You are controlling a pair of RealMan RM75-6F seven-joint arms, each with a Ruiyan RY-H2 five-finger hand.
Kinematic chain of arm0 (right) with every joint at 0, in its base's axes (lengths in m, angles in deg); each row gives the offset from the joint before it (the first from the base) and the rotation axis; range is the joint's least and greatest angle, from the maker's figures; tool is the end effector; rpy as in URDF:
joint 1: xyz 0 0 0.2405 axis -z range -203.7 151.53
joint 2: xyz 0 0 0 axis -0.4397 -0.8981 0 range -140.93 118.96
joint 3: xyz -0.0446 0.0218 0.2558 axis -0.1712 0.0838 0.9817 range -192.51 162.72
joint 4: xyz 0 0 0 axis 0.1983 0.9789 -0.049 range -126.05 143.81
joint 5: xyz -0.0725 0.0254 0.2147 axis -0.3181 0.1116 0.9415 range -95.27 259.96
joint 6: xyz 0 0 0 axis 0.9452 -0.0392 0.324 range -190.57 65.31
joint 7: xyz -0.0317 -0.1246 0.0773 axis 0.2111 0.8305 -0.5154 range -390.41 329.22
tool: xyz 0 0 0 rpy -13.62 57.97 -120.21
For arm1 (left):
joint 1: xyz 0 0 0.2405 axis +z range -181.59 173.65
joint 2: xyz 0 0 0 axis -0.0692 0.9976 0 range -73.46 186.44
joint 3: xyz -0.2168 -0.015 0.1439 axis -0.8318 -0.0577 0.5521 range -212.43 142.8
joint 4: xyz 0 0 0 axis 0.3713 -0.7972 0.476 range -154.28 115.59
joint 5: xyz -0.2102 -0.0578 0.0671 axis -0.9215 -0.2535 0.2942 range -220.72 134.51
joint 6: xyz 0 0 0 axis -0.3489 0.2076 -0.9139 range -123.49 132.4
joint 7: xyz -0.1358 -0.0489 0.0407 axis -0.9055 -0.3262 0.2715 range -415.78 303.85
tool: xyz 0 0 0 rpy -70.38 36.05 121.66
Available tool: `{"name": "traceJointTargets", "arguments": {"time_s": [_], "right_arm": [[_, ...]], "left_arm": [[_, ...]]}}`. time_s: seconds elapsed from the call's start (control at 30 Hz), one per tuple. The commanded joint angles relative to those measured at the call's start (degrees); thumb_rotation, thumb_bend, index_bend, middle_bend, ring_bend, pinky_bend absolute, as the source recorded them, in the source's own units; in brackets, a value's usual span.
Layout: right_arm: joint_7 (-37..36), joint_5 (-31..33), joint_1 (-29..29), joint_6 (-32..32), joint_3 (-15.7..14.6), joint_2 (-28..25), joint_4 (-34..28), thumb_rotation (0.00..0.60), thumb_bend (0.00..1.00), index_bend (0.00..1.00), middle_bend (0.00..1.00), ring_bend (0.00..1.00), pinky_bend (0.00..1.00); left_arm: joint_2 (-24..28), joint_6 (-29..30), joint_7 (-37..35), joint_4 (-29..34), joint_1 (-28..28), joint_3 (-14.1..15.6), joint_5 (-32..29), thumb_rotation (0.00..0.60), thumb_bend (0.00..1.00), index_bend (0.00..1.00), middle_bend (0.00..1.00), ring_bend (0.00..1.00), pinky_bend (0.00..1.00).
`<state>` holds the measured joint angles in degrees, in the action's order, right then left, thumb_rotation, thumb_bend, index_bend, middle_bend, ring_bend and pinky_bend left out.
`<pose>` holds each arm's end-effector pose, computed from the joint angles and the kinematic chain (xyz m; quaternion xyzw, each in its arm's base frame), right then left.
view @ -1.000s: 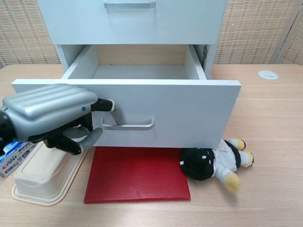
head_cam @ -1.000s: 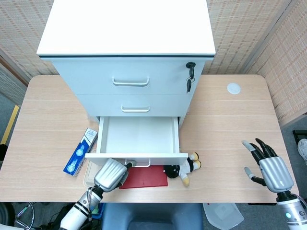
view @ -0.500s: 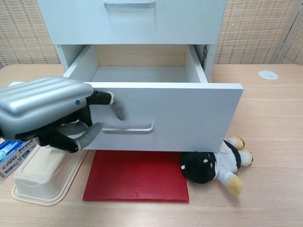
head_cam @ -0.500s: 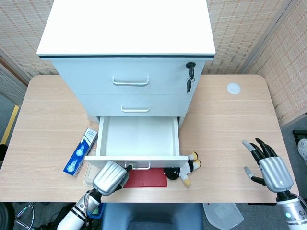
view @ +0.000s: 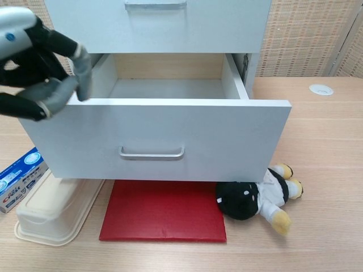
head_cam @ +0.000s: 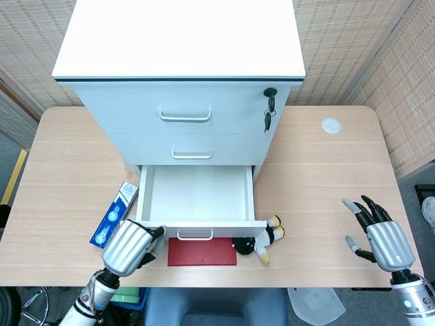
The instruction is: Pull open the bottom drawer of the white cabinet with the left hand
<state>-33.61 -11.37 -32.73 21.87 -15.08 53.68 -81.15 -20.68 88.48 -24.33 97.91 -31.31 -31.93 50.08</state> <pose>-0.3112 -0.1855 0.1283 0.6472 -0.3739 0.4052 0.5266 -0.1027 0.2085 0.0574 -0.7042 -0.2683 -0.5192 0.4032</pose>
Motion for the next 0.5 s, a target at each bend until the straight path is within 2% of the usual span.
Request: {"name": "traceJointTargets", "arguments": {"time_s": [0.03,0.13,0.27,0.5], "right_arm": [[-0.19,0.15,0.09,0.16,0.10,-0.01,0.12,0.600,0.31,0.11,0.19,0.12,0.16],[-0.40,0.20,0.05,0.08,0.10,-0.01,0.30,0.600,0.31,0.11,0.19,0.12,0.16],[-0.59,0.25,-0.20,-0.24,0.21,0.03,0.47,0.600,0.31,0.11,0.19,0.12,0.16],[-0.92,0.66,-0.72,-0.94,0.54,0.00,0.82,0.600,0.31,0.11,0.19,0.12,0.16]], "left_arm": [[2.28,2.45,-2.27,-1.35,2.19,-1.22,-0.28,0.600,0.60,0.72,0.91,1.00,1.00],[4.00,4.09,-3.97,-3.07,4.06,-2.38,-2.93,0.600,0.60,0.75,0.92,1.00,1.00],[5.40,6.21,-6.69,-6.15,6.60,-4.33,-7.50,0.600,0.60,0.75,0.92,1.00,1.00],[7.11,6.75,-10.75,-12.04,11.02,-5.16,-15.12,0.600,0.60,0.66,0.84,0.88,0.98]]}}
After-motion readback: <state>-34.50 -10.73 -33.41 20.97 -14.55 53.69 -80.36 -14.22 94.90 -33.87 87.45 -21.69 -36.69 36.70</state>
